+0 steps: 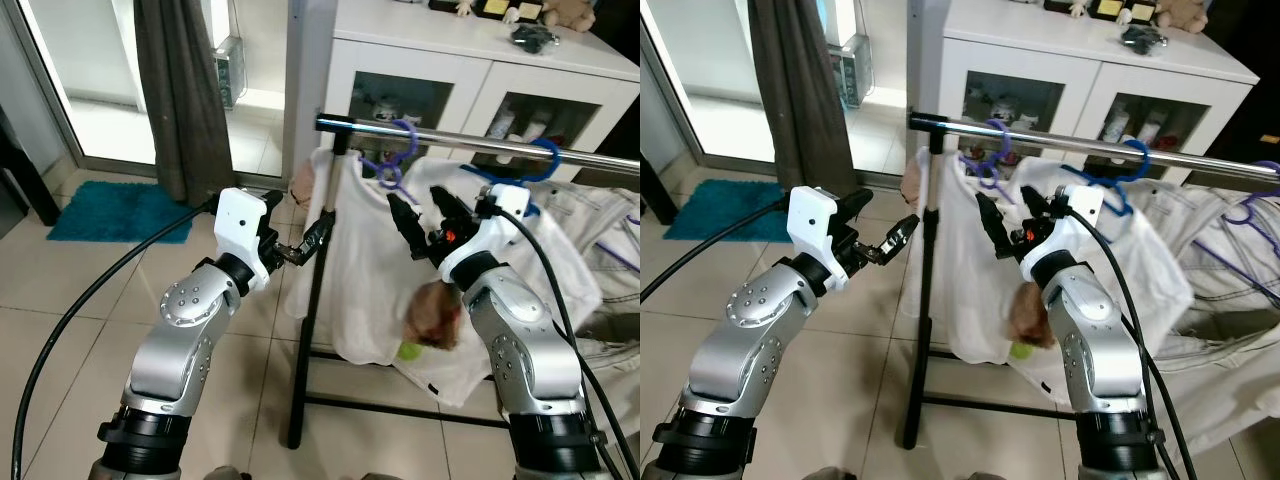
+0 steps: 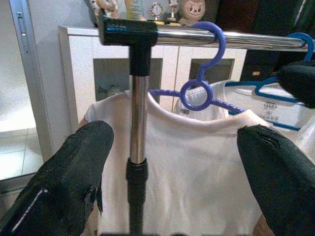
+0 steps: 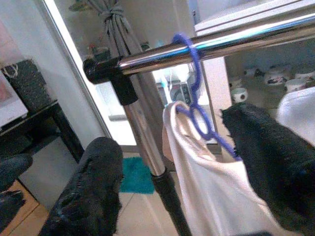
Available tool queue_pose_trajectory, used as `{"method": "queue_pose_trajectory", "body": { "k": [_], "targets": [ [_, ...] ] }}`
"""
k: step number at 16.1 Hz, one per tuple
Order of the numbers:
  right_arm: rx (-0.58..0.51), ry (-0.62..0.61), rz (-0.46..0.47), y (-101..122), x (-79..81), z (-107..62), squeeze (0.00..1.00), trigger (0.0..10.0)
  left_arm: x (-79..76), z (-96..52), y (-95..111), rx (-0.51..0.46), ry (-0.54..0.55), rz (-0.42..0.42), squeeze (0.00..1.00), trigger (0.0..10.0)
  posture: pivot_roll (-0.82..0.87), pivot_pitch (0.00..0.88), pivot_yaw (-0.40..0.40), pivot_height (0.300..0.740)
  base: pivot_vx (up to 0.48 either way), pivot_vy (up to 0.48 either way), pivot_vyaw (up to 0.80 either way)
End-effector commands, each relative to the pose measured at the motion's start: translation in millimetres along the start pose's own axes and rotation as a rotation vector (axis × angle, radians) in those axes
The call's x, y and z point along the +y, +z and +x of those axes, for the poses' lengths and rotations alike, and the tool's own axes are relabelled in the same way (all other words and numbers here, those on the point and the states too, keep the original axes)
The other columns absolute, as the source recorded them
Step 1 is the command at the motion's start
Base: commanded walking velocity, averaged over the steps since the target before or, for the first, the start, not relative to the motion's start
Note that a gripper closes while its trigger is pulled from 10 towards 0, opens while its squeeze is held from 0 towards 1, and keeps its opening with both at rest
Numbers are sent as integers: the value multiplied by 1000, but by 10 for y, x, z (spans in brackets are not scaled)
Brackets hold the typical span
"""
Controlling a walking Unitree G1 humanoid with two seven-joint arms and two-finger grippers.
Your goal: Hang hanger
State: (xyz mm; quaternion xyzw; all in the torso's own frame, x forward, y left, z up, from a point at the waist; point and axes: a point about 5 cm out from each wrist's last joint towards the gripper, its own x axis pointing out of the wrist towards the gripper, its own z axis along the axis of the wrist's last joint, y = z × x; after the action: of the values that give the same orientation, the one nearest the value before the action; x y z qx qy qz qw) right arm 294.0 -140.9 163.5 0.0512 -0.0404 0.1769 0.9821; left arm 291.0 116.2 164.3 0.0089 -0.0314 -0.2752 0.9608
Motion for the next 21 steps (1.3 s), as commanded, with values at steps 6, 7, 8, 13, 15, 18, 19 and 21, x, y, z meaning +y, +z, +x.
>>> {"method": "queue_pose_trajectory", "body": {
  "k": [6,7,8,13,15,18,19,21],
  "targets": [
    [-9,-13,18,19,92,25,1000,10000,8,-30,-50,25,31,-5,0,10000,-42,0,-88,740,0,-298,613],
    [-6,-15,20,9,99,17,1000,10000,20,-36,-56,26,38,-5,0,10000,-41,0,-93,740,0,-337,0],
    [-4,-16,17,7,99,18,1000,10000,27,-19,-46,24,40,-4,0,10000,-41,0,-93,740,0,-349,0],
    [2,-75,-4,16,-24,-15,1000,10000,32,-32,-54,27,37,8,0,10000,-48,0,-96,740,0,-350,0],
    [2,-64,-12,28,-31,-4,1000,10000,44,-18,-53,29,34,20,0,10000,-48,0,-95,740,0,-351,0],
    [-22,-42,-29,114,-84,15,1000,10000,42,-22,-44,37,13,41,0,10000,-38,0,-95,740,0,-351,0],
    [-24,-45,-24,120,-103,3,1000,10000,44,-41,-47,36,12,45,0,10000,-38,0,-95,740,0,0,0],
    [-27,-22,-30,143,-127,-38,894,10000,48,-80,-46,34,-25,39,0,10000,-29,0,-106,740,0,0,0]
  ]
}}
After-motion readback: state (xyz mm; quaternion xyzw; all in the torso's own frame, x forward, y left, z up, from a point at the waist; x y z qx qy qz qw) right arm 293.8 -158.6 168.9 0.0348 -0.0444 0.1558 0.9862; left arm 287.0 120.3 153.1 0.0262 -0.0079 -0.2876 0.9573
